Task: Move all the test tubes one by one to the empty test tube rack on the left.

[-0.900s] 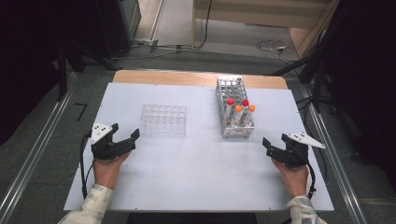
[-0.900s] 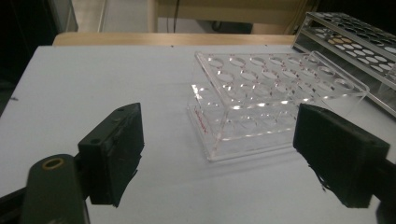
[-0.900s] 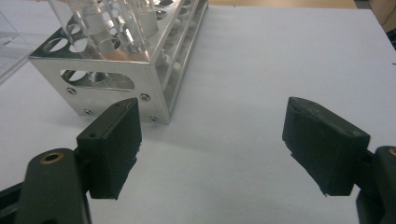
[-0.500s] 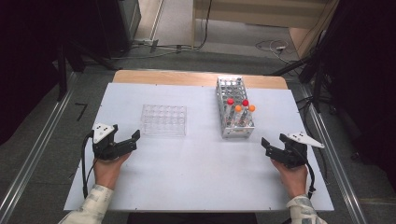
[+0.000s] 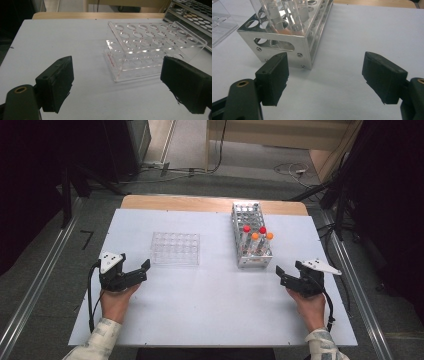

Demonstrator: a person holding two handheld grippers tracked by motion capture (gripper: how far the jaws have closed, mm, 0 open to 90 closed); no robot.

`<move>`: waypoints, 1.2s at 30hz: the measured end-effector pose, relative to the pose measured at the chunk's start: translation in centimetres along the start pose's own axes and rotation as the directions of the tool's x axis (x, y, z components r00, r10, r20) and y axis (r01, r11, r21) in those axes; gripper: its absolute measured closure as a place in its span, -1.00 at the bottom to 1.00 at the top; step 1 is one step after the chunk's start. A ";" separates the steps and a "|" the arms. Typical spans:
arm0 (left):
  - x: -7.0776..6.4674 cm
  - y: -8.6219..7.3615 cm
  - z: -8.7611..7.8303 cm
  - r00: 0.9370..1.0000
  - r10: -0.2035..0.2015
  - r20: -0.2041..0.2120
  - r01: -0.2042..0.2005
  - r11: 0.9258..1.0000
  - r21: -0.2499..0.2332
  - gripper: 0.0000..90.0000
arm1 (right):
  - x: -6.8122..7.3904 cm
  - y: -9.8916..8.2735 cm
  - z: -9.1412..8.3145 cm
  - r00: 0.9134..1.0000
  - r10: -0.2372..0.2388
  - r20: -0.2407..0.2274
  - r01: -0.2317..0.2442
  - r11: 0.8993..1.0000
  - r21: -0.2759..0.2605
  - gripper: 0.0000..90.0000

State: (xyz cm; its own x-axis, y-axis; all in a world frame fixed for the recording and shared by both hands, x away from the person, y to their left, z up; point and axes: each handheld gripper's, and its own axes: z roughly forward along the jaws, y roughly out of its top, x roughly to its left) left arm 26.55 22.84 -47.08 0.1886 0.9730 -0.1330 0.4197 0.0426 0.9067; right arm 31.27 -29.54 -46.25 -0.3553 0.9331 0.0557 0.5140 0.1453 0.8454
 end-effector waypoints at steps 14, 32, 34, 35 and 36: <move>-0.2 0.0 0.2 1.000 0.010 -0.004 -0.010 1.000 0.020 -0.76 | 0.6 1.3 0.6 1.000 0.001 -0.024 -0.002 0.999 -0.032 -0.55; -0.2 0.0 0.2 1.000 0.015 -0.022 -0.015 1.000 0.022 -0.77 | 3.2 3.0 3.7 0.995 -0.088 -0.038 0.086 0.995 -0.053 0.05; -0.1 0.0 0.1 1.000 0.015 -0.022 -0.014 1.000 0.022 -0.77 | 3.3 3.1 3.8 0.995 -0.092 -0.032 0.090 0.994 -0.055 0.11; -0.1 0.0 0.1 1.000 0.015 -0.023 -0.015 1.000 0.022 -0.77 | 3.4 3.2 3.9 0.996 -0.092 -0.024 0.090 0.994 -0.059 0.22; -0.1 0.0 0.1 1.000 0.016 -0.024 -0.015 1.000 0.023 -0.77 | 3.3 3.2 4.0 0.996 -0.090 -0.023 0.089 0.994 -0.060 0.26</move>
State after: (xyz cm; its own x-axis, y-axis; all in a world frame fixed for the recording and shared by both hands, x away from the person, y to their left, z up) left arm 26.66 22.70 -47.10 0.1737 0.9788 -0.1089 0.4369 0.0225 0.8992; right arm 34.84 -24.64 -45.47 -0.4179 0.9084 -0.0087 0.4325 0.2073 0.8775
